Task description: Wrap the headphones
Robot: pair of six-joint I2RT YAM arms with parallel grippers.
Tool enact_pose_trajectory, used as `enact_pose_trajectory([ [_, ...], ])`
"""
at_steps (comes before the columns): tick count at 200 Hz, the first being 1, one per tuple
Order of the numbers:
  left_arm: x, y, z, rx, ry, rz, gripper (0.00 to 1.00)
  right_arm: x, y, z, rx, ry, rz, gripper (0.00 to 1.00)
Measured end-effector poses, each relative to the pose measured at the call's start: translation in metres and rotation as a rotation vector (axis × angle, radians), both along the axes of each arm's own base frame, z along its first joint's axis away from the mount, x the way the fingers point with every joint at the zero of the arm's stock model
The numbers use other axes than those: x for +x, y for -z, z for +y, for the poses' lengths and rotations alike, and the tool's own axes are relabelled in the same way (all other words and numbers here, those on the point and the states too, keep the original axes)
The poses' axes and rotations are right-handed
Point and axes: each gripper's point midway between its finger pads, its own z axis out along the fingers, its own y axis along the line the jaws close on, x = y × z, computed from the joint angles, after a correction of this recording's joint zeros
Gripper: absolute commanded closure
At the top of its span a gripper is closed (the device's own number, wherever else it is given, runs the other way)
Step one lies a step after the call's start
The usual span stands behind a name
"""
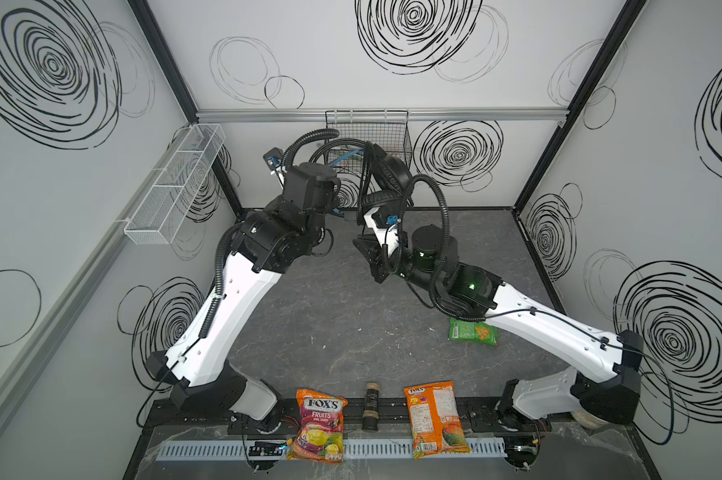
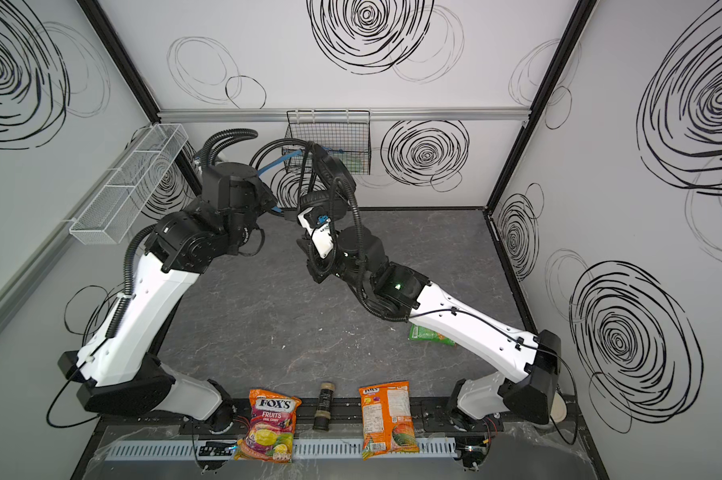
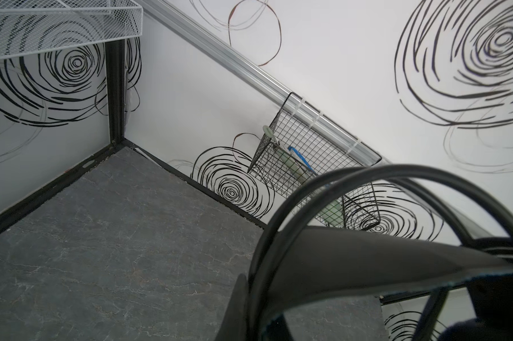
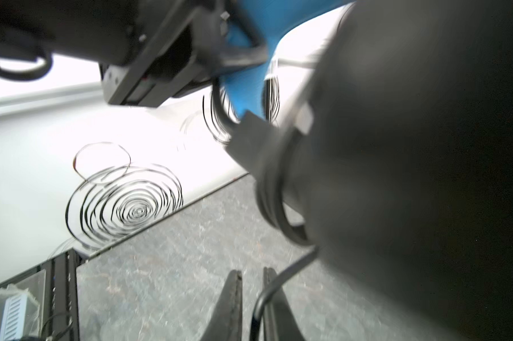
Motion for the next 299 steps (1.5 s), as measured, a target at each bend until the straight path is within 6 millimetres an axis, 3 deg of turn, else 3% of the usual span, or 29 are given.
enact_pose_trajectory([
  [37,0.009,0.022,-0.004,0.135,0.027,0.058,1.00,-0.001,0.024,-0.002,-0.166,0.056,-0.040,0.96],
  [69,0.007,0.053,-0.009,0.206,0.081,0.108,1.00,-0.009,0.035,-0.007,-0.296,0.057,-0.086,0.93],
  [98,-0.004,0.066,-0.007,0.230,0.135,0.132,1.00,-0.031,0.043,-0.006,-0.421,0.008,-0.152,0.90],
  [133,-0.016,0.069,-0.016,0.245,0.262,0.137,1.00,-0.071,0.036,-0.004,-0.652,-0.026,-0.390,0.96],
  [166,-0.022,0.084,-0.019,0.258,0.309,0.161,1.00,-0.087,0.037,-0.003,-0.803,-0.043,-0.524,0.95],
  [191,-0.011,0.108,-0.008,0.287,0.255,0.201,1.00,-0.110,0.025,0.010,-0.754,-0.102,-0.547,0.88],
  [207,-0.007,0.123,-0.001,0.303,0.235,0.238,1.00,-0.115,0.015,0.013,-0.686,-0.110,-0.505,0.91],
  [230,-0.007,0.127,0.002,0.297,0.228,0.246,1.00,-0.097,0.012,0.009,-0.570,-0.099,-0.348,0.99],
  [252,-0.006,0.122,-0.001,0.257,0.230,0.222,1.00,-0.075,0.021,-0.003,-0.482,-0.065,-0.195,0.99],
  [280,-0.009,0.111,-0.003,0.213,0.238,0.188,1.00,-0.059,0.028,-0.036,-0.336,-0.033,-0.045,0.83],
  [299,-0.010,0.098,-0.006,0.181,0.250,0.161,1.00,-0.052,0.006,-0.070,-0.186,0.006,-0.011,0.63],
])
